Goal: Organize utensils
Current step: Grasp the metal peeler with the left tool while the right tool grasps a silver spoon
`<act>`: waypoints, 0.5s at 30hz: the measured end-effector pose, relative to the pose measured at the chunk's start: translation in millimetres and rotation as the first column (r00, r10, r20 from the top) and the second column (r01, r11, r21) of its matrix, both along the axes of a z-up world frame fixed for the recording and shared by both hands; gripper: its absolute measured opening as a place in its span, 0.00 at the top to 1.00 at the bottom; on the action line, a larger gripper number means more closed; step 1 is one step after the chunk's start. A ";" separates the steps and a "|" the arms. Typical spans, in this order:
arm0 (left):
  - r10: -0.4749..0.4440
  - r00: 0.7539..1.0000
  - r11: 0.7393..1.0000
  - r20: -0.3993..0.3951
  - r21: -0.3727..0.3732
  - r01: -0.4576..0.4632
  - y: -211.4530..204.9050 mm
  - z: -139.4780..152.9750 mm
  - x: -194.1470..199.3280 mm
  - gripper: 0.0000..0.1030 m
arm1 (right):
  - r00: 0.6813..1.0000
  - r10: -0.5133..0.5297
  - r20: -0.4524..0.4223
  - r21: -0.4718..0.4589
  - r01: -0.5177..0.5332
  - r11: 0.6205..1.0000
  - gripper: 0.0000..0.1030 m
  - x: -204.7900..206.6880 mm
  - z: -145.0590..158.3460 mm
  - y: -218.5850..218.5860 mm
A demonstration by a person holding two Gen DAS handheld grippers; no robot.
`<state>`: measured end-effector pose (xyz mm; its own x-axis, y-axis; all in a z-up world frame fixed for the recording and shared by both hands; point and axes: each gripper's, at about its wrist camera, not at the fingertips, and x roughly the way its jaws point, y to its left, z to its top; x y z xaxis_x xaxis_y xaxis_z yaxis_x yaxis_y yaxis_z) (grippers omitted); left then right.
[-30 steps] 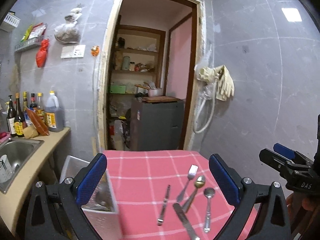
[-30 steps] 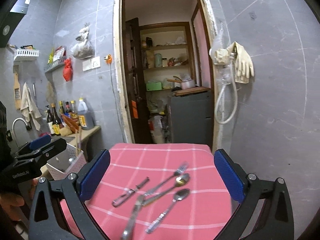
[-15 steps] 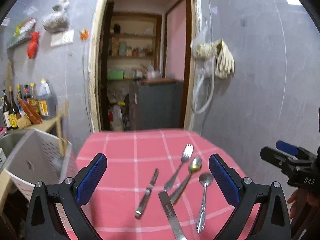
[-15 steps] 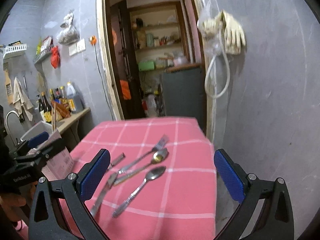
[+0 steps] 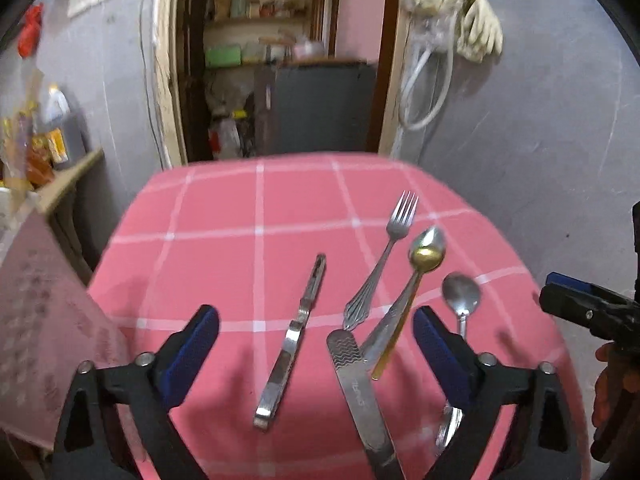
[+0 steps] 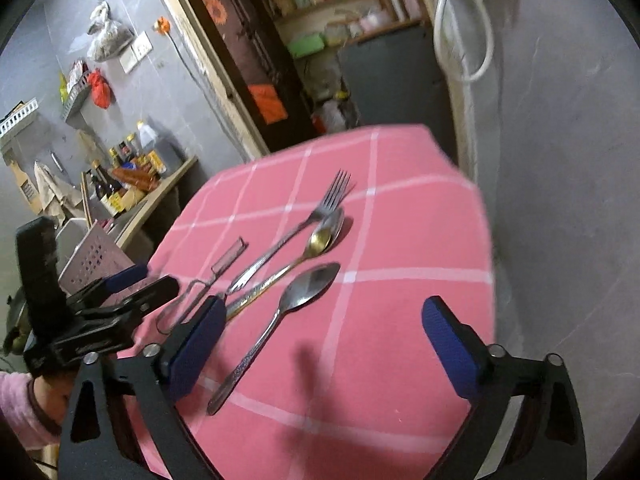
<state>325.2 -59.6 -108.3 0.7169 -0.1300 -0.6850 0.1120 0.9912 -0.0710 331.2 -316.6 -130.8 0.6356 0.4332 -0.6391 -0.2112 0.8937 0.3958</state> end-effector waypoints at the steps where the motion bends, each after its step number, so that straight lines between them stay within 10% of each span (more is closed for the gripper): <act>1: -0.001 1.000 1.000 -0.023 0.000 0.001 -1.8 -3.1 5.4 0.18 | 1.000 0.009 -0.010 0.008 -0.009 1.000 0.21 3.0 -4.1 2.5; 8: 0.000 0.983 1.000 -0.182 -0.002 -0.001 3.6 -32.0 38.8 0.46 | 0.988 0.078 -0.130 0.044 -0.072 0.996 0.49 25.3 -28.8 28.8; 15: -0.027 0.975 1.000 -0.220 0.000 0.028 3.9 -36.0 53.4 0.54 | 0.969 0.098 -0.225 0.022 -0.096 0.995 0.52 48.8 -37.2 52.9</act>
